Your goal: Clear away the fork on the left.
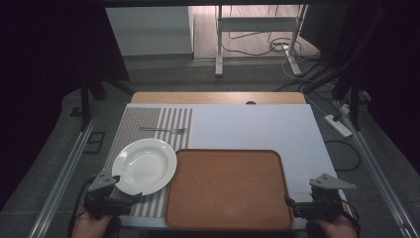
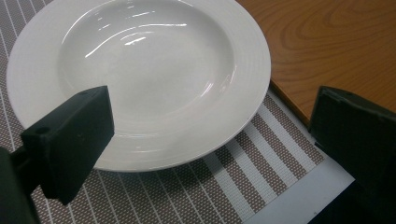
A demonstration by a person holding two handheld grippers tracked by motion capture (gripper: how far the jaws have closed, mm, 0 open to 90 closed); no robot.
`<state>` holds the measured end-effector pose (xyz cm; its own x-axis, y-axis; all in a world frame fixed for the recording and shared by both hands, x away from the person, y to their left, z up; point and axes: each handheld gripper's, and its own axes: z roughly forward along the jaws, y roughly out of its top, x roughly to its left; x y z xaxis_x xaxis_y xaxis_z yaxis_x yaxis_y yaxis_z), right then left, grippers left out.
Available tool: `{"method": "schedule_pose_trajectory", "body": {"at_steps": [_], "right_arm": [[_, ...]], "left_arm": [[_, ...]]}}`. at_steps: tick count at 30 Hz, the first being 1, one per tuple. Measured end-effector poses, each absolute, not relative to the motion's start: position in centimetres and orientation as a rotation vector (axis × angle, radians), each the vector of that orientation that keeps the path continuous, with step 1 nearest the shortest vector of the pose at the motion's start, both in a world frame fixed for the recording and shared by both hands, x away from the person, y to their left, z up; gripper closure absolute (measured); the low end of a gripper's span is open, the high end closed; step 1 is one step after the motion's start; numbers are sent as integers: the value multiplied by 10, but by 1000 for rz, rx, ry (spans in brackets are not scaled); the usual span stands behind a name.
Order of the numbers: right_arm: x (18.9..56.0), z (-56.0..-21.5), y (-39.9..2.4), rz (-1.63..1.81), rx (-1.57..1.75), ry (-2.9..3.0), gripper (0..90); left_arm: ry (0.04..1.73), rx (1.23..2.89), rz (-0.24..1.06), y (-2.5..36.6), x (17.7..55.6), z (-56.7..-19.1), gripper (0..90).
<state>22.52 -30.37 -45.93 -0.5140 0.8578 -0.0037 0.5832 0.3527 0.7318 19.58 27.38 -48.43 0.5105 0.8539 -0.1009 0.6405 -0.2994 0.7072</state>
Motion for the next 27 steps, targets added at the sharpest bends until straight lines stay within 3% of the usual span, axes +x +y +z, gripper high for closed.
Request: {"method": "schedule_pose_trajectory", "body": {"at_steps": [19, 27], "right_arm": [[227, -460, -302, 965, 1264, 2258, 0], [227, -460, -303, 965, 1268, 2258, 0]], "left_arm": [[1243, 2025, 331, 278, 199, -486, 0], [1213, 2009, 239, 283, 202, -487, 21]]}}
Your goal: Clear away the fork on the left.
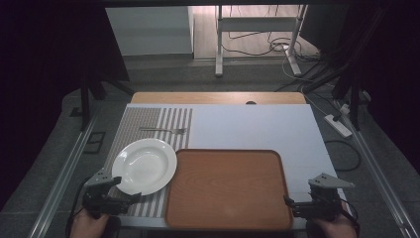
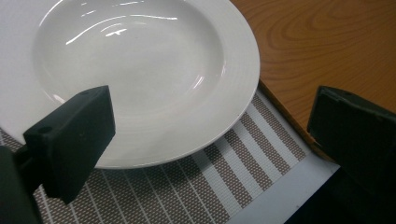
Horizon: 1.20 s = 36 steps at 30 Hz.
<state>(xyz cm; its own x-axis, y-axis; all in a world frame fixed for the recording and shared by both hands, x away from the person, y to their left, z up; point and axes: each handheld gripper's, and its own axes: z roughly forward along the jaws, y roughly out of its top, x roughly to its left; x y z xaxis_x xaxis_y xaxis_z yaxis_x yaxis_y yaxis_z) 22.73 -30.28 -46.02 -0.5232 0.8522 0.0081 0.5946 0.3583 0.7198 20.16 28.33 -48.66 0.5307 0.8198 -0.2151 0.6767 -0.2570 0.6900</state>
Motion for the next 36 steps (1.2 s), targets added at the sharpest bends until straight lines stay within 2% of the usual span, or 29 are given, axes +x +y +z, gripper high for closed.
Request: {"method": "schedule_pose_trajectory", "body": {"at_steps": [28, 36], "right_arm": [[229, -461, -302, 952, 1263, 2280, 0], [229, -461, -301, 943, 1261, 2285, 0]], "left_arm": [[1222, 2014, 311, 278, 214, -481, 0], [1243, 2016, 269, 275, 231, -483, 0]]}}
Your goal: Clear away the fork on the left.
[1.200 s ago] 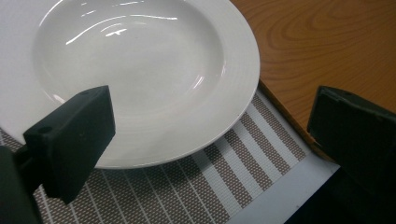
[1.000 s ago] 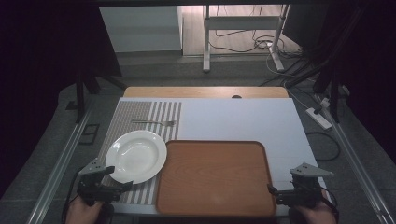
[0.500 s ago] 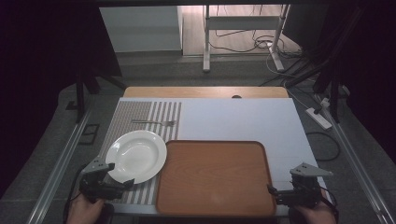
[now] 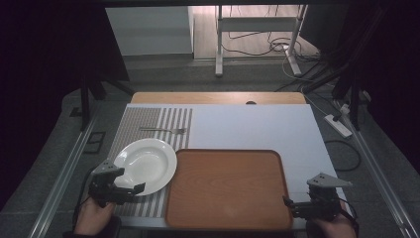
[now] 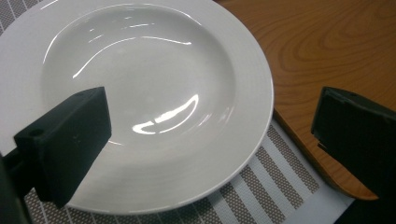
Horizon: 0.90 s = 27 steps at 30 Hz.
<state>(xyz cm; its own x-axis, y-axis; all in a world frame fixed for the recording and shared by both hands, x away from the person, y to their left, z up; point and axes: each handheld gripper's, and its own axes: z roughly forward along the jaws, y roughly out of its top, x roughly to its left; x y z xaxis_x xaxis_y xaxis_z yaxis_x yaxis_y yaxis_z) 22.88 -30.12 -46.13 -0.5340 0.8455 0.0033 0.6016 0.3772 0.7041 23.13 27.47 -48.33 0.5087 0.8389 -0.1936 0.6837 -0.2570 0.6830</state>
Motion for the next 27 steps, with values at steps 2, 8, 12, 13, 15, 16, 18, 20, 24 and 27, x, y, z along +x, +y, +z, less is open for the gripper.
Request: {"method": "schedule_pose_trajectory", "body": {"at_steps": [2, 8, 12, 13, 15, 16, 18, 20, 24, 27], "right_arm": [[229, -461, -301, 943, 1260, 2285, 0], [229, -461, -301, 943, 1257, 2288, 0], [229, -461, -301, 942, 1256, 2290, 0], [229, -461, -301, 942, 1255, 2291, 0], [229, -462, -301, 944, 1256, 2290, 0], [229, -462, -301, 944, 1256, 2290, 0], [229, -462, -301, 941, 1253, 2292, 0], [229, -462, -301, 942, 1252, 2293, 0], [229, -462, -301, 942, 1251, 2294, 0], [229, -462, -301, 941, 1250, 2295, 0]], "left_arm": [[1247, 2012, 245, 275, 237, -486, 0], [1245, 2023, 249, 272, 252, -489, 0], [1236, 2049, 274, 268, 264, -489, 0], [1235, 2052, 274, 267, 268, -489, 0], [1237, 2054, 279, 266, 274, -490, 0], [1240, 2054, 277, 266, 277, -491, 0], [1241, 2044, 267, 265, 284, -492, 0], [1244, 2041, 255, 264, 289, -493, 0], [1258, 2025, 253, 263, 298, -495, 0], [1260, 2026, 270, 260, 305, -496, 0]]}}
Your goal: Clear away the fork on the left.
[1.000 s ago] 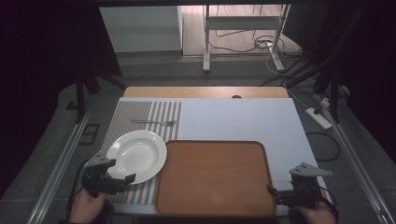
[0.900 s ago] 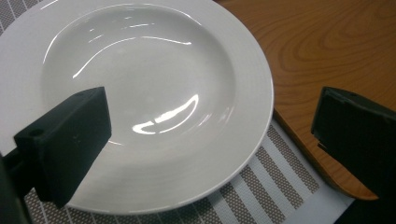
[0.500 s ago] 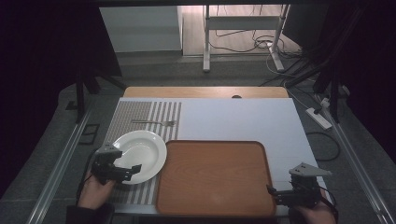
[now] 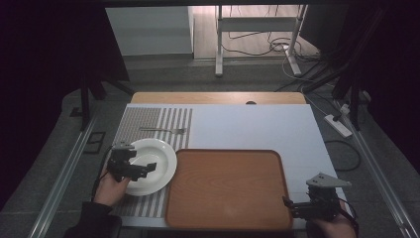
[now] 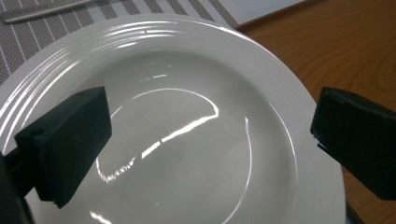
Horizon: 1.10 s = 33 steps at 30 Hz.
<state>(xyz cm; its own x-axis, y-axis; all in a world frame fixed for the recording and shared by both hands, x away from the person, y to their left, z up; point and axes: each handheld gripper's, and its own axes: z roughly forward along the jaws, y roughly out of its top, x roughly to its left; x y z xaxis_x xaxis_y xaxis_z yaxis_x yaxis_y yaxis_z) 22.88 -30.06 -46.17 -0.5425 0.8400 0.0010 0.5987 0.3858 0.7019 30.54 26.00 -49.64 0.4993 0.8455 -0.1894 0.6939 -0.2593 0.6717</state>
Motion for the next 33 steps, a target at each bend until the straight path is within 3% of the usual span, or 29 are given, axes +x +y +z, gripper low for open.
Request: {"method": "schedule_pose_trajectory", "body": {"at_steps": [33], "right_arm": [[229, -462, -300, 931, 1247, 2303, 0]], "left_arm": [[1352, 2035, 306, 263, 382, -500, 13]]}}
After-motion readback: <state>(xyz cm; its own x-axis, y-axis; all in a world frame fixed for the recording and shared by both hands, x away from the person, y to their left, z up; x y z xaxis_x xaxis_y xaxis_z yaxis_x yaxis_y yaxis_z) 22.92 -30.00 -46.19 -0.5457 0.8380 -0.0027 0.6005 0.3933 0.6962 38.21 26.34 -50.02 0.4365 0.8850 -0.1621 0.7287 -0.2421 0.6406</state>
